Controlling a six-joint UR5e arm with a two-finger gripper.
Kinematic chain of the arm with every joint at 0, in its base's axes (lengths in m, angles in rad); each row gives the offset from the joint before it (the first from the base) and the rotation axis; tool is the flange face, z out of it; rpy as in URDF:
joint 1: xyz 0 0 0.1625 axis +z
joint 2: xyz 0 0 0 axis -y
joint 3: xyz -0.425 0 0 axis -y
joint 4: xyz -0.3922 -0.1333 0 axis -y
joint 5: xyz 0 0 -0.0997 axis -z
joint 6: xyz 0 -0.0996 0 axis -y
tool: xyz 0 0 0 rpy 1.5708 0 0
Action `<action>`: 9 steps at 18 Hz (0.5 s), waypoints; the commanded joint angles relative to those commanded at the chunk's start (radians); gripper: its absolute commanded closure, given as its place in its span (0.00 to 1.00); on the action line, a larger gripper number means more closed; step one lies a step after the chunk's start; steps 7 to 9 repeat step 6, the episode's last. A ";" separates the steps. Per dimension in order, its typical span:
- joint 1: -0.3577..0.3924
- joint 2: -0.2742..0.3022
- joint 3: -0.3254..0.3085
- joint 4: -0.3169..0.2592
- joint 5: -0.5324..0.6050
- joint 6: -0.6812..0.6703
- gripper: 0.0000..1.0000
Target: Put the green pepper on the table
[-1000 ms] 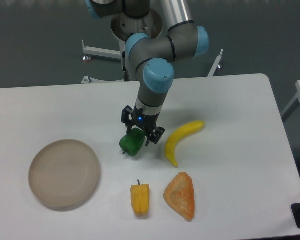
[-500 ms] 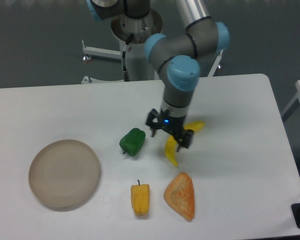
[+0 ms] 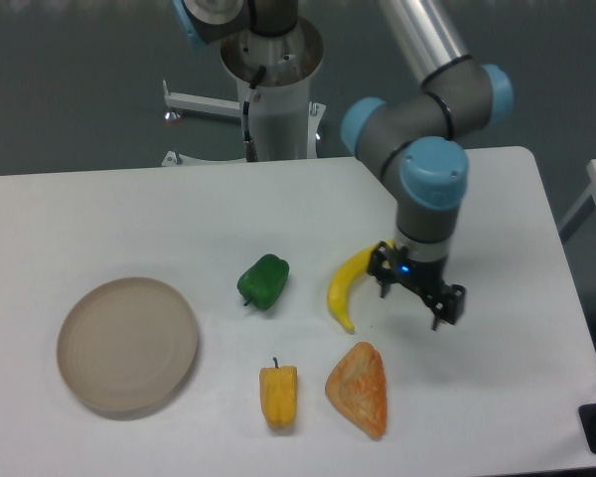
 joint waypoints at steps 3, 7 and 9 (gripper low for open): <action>0.000 -0.032 0.048 0.002 0.012 0.018 0.02; 0.000 -0.043 0.055 0.009 0.014 0.040 0.02; 0.000 -0.043 0.055 0.009 0.014 0.040 0.02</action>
